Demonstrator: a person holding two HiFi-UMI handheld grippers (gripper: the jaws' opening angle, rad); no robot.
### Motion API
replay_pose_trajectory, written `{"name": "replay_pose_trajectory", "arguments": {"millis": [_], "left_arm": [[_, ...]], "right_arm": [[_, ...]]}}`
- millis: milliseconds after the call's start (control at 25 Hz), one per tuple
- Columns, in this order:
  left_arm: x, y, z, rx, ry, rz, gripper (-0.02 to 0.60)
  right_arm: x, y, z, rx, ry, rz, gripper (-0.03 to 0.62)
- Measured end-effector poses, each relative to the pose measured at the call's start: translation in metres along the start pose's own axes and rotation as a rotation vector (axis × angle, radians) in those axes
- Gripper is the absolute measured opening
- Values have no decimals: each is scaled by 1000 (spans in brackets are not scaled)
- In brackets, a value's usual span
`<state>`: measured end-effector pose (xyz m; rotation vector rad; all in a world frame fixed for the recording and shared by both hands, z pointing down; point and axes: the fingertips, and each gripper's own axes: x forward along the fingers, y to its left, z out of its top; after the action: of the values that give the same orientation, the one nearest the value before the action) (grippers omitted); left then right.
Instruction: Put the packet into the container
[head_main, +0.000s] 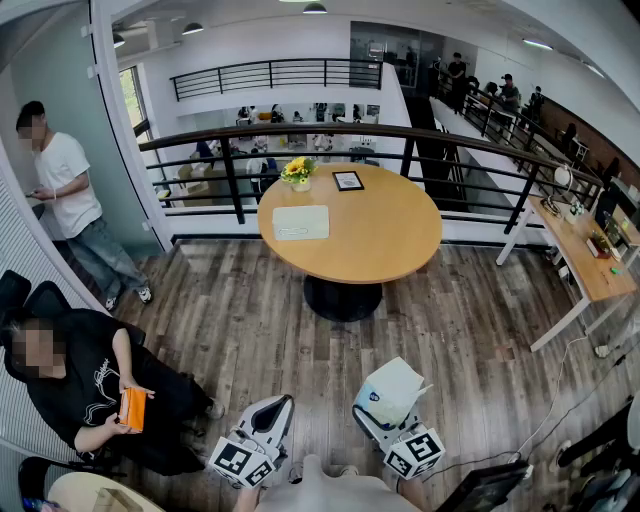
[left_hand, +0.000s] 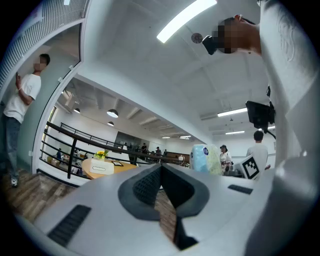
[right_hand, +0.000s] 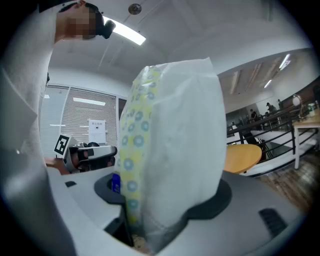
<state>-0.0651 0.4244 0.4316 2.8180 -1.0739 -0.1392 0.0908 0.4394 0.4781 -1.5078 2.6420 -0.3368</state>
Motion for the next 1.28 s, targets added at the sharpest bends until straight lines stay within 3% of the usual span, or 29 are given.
{"name": "replay_pose_trajectory", "arguments": {"millis": [800,1280], "left_arm": [[2,-8,3,1,1,-11,5],[11,-34,-5,26,35,36,5]], "right_arm": [[0,4,3,10,-1,26,318],[-21,-16,2,14,6,52,318]]}}
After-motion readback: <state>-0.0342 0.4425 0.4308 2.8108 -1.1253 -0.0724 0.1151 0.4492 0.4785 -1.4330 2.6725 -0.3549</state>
